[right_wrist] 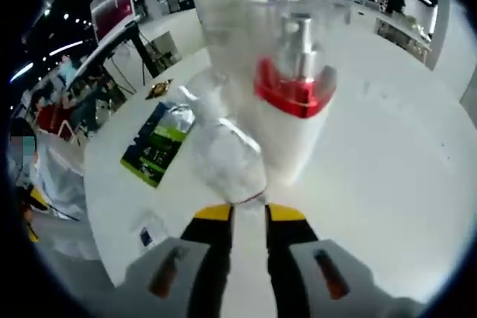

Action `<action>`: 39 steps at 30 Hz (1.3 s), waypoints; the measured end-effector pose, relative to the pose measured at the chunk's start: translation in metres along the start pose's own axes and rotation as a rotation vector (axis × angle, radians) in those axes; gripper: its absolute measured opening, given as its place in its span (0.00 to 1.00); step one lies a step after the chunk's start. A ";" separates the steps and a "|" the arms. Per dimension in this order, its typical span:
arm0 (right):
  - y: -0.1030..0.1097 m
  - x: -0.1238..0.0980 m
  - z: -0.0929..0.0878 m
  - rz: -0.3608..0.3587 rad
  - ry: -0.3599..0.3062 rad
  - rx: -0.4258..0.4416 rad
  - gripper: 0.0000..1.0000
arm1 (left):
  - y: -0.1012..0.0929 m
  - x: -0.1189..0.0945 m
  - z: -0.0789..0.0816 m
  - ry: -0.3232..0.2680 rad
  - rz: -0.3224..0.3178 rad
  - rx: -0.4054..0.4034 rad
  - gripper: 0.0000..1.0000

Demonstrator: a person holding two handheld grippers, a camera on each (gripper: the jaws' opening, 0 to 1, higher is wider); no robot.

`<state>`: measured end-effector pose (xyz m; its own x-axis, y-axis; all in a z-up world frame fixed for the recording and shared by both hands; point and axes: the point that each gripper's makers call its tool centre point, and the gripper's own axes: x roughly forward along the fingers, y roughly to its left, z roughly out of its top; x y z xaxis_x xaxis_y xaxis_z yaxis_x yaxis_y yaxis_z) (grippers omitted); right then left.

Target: Arrange the skincare products in the storage area until every visible bottle or jar stands upright without overlapping.

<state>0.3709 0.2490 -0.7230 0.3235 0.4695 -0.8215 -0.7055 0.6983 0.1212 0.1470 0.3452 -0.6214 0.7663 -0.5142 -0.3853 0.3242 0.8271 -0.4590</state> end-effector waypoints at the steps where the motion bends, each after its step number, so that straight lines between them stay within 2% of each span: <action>1: -0.001 0.000 0.001 -0.004 0.000 -0.010 0.17 | 0.000 0.000 0.000 0.002 0.000 0.002 0.33; 10: -0.003 0.007 0.004 0.004 0.003 -0.074 0.17 | 0.003 -0.001 0.000 -0.003 0.020 0.009 0.32; 17: 0.000 0.008 0.011 0.012 -0.013 -0.055 0.17 | 0.004 0.000 -0.002 0.005 0.020 0.012 0.32; 24: -0.002 0.009 0.013 0.008 -0.013 0.002 0.21 | 0.004 0.000 -0.003 0.008 0.025 0.022 0.32; 28: 0.001 0.010 0.012 0.004 -0.014 0.062 0.30 | 0.003 0.000 -0.004 0.014 0.022 0.027 0.32; 31: 0.004 0.012 0.014 0.000 -0.034 0.194 0.32 | 0.003 0.000 -0.005 0.019 0.021 0.029 0.32; 34: 0.005 0.014 0.018 -0.012 -0.058 0.267 0.33 | 0.003 0.000 -0.005 0.018 0.020 0.027 0.32; 39: 0.004 0.015 0.018 -0.035 -0.056 0.270 0.32 | 0.003 0.000 -0.005 0.019 0.020 0.028 0.32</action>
<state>0.3845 0.2688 -0.7251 0.3842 0.4662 -0.7969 -0.5020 0.8299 0.2435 0.1451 0.3472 -0.6267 0.7622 -0.5017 -0.4090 0.3247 0.8430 -0.4288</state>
